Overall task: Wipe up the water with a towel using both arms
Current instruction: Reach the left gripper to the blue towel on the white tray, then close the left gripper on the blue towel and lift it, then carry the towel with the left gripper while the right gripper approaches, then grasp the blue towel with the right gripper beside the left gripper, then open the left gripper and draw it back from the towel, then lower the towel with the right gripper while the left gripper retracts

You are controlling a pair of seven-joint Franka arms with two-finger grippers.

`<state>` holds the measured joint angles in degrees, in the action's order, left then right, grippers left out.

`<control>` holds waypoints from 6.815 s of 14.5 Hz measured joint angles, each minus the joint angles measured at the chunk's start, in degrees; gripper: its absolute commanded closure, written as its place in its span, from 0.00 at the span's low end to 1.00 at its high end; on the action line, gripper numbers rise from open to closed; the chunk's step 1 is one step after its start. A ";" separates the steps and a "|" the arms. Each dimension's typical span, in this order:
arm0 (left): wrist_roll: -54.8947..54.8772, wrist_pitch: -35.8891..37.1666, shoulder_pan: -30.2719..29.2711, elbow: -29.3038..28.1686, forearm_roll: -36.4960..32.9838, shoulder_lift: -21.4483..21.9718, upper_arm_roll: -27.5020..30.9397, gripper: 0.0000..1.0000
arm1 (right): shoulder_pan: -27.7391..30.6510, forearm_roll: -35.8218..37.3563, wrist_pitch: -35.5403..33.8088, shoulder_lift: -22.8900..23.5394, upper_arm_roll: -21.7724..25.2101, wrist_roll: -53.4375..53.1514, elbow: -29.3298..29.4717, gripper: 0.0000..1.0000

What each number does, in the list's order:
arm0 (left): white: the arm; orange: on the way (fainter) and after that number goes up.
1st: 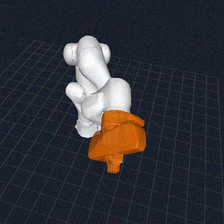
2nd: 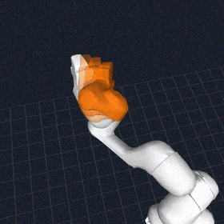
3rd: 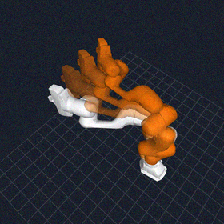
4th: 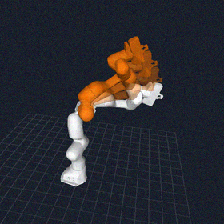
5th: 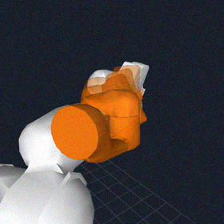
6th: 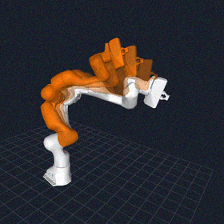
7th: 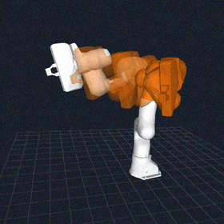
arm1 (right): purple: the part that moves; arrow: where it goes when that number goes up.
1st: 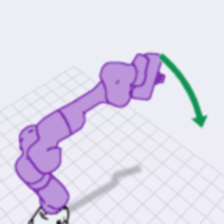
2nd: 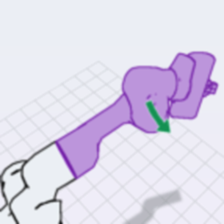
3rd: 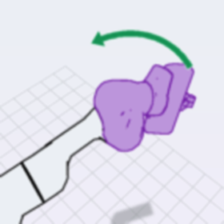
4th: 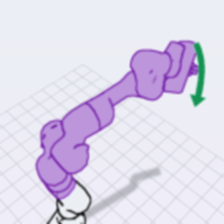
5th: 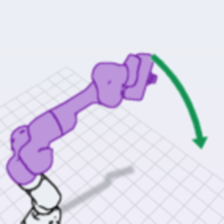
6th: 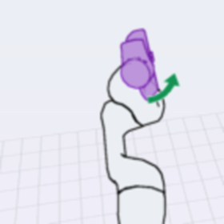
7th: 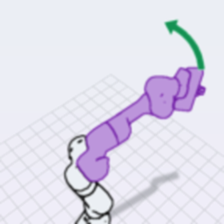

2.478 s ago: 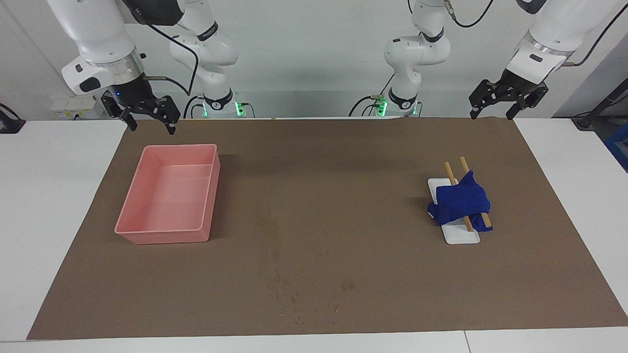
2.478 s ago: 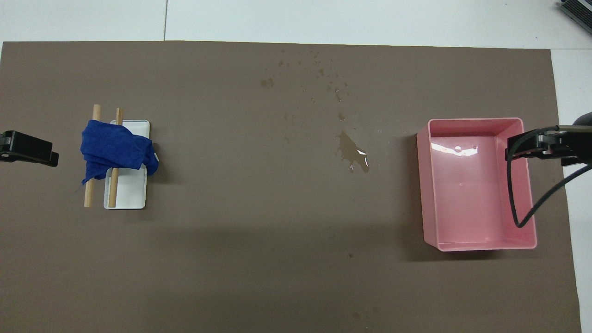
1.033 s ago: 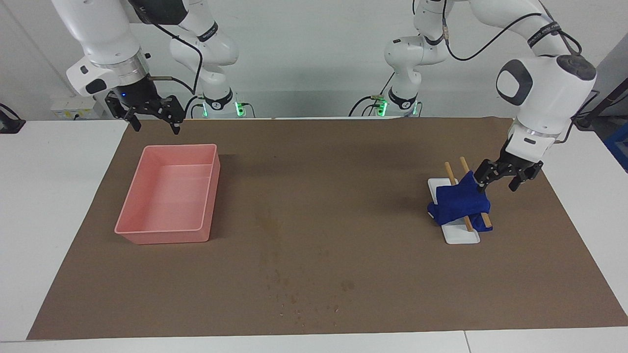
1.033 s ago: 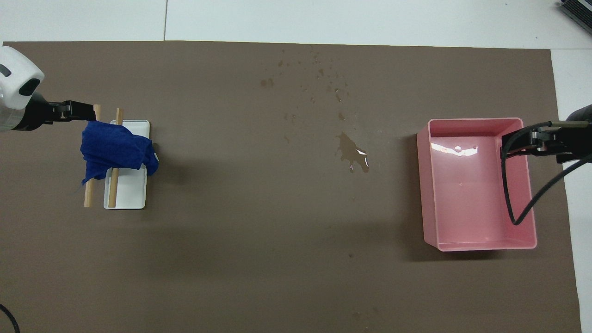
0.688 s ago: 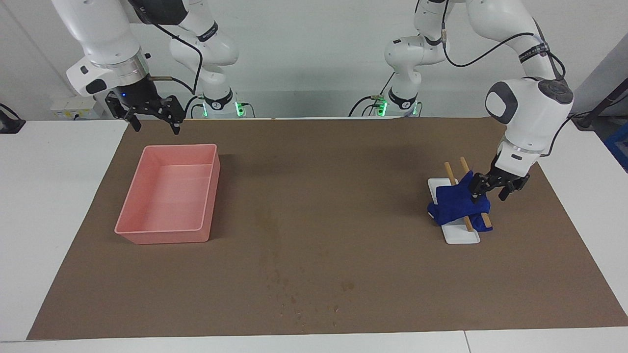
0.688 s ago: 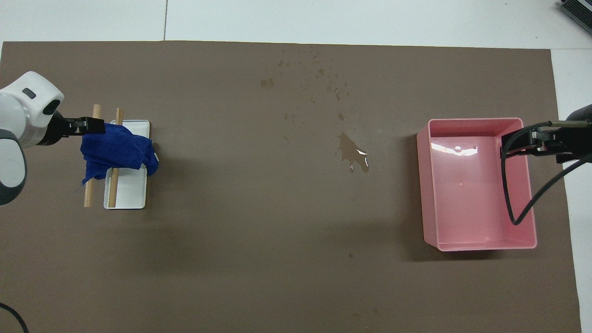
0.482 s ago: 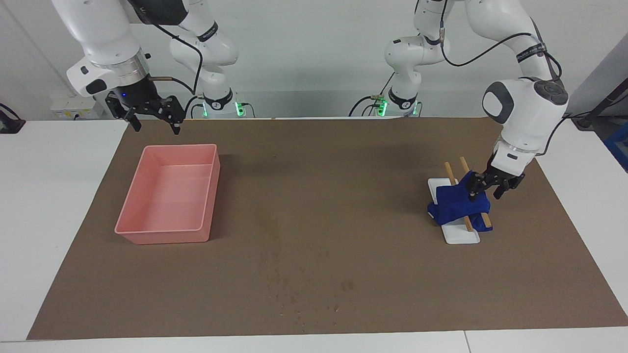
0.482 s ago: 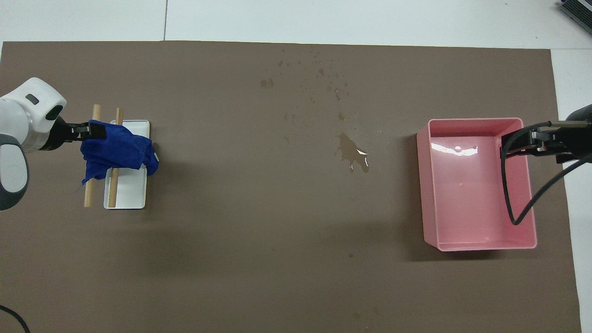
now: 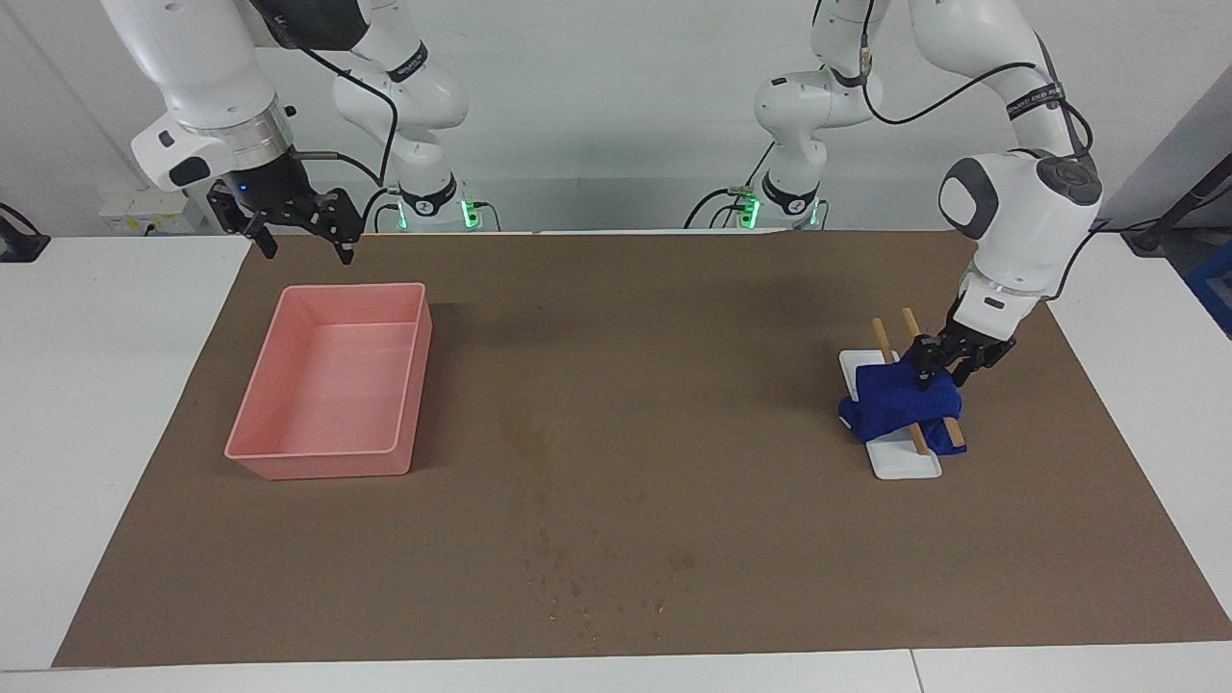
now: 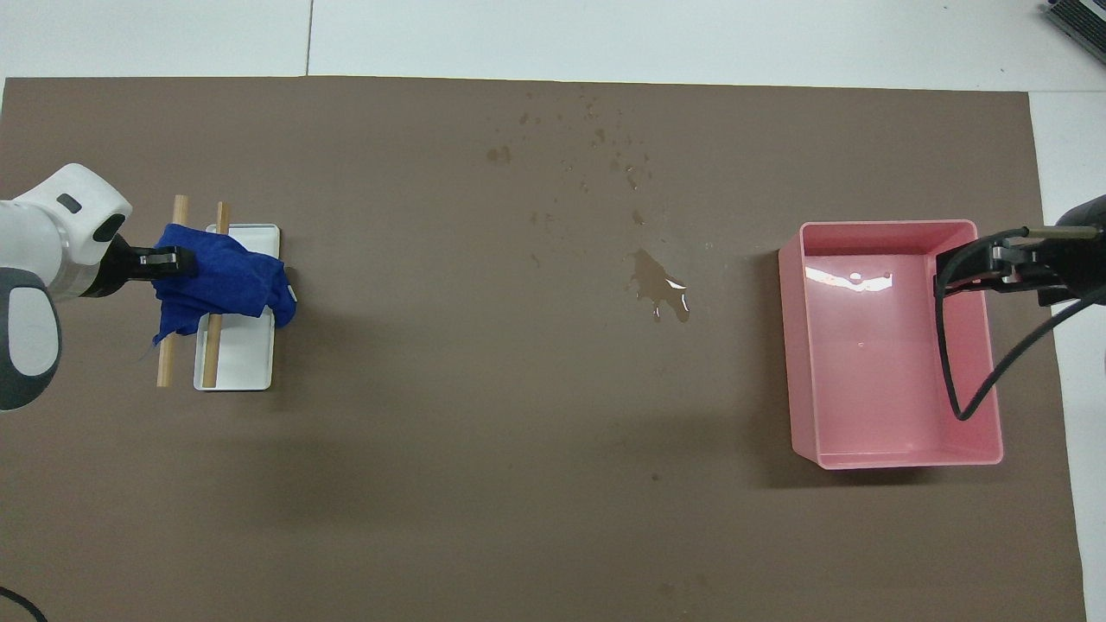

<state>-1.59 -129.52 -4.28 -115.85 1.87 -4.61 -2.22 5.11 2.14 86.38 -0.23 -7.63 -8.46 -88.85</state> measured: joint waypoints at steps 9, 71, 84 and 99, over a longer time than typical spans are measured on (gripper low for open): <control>0.05 -0.01 0.00 0.01 0.00 1.15 -0.01 1.00 | 0.54 0.00 0.00 0.00 0.11 0.00 -0.46 0.00; 108.54 -15.36 24.95 14.55 44.58 5.00 -18.24 1.00 | -11.72 -37.01 20.47 5.95 -0.56 -89.24 -2.98 1.00; 108.26 -12.62 20.54 14.19 41.97 5.05 -17.13 0.00 | -11.53 -35.17 27.63 5.40 -0.24 -85.07 -3.18 1.00; 46.23 18.10 4.27 19.53 4.60 5.59 -16.67 0.00 | -11.31 -24.94 48.24 23.32 -0.05 -54.34 6.15 1.00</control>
<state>44.63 -111.43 -0.01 -96.32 6.47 0.98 -18.89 -6.20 -22.80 134.62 23.09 -7.68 -62.80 -82.70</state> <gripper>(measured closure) 0.000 0.925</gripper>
